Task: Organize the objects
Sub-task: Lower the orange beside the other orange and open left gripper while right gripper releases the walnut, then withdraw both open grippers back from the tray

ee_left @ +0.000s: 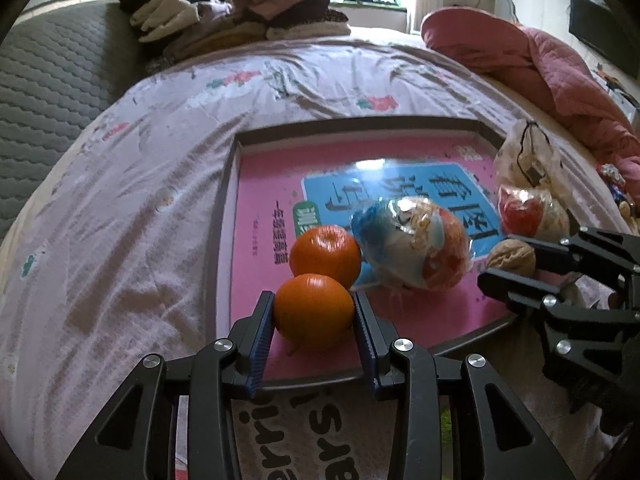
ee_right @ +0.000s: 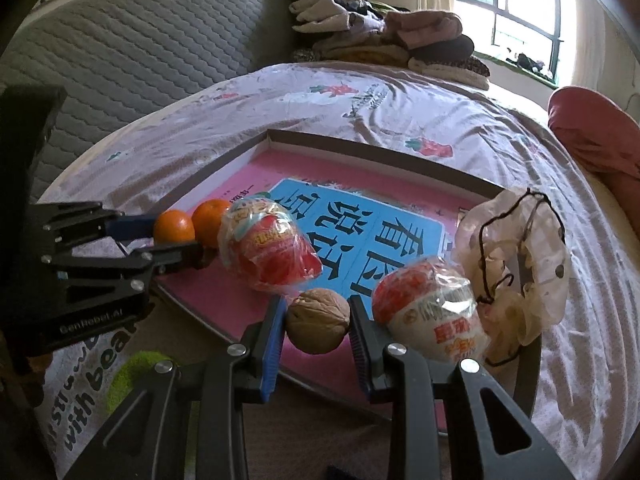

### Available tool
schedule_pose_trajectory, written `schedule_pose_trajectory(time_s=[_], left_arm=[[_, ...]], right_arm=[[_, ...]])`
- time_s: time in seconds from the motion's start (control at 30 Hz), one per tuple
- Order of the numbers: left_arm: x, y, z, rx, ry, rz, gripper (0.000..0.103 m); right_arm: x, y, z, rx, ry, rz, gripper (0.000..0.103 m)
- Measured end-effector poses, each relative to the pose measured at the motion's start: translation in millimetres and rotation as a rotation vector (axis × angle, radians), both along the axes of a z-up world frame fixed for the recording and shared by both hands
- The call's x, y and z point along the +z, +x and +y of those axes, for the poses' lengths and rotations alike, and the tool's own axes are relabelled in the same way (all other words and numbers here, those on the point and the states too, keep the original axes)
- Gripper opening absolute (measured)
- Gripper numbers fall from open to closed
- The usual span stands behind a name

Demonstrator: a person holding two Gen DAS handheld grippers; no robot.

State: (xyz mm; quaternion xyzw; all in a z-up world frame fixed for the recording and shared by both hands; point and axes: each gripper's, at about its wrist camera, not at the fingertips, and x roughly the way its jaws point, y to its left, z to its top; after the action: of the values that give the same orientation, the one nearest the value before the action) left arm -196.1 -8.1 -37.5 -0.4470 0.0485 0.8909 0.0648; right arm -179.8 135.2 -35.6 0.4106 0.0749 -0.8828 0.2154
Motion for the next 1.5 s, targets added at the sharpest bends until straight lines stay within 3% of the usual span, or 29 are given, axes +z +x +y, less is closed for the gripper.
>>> schedule_pose_trajectory(time_s=[0.63,0.83,1.5], left_arm=[[-1.7,-7.5,-7.3,0.010,0.070,-0.031,0.040],[3.2,-4.7,-5.3,-0.001,0.072,-0.015,0.047],[18.6,7.0,-2.7,0.002,0.026,0.046,0.054]], right_arm=[[-4.8,-10.1,2.3,-0.014,-0.024,-0.061,0.032],[-4.1,-9.4,3.3,-0.027,-0.024,-0.063,0.034],[18.7,8.7,-0.1,-0.023,0.008,0.018,0.042]])
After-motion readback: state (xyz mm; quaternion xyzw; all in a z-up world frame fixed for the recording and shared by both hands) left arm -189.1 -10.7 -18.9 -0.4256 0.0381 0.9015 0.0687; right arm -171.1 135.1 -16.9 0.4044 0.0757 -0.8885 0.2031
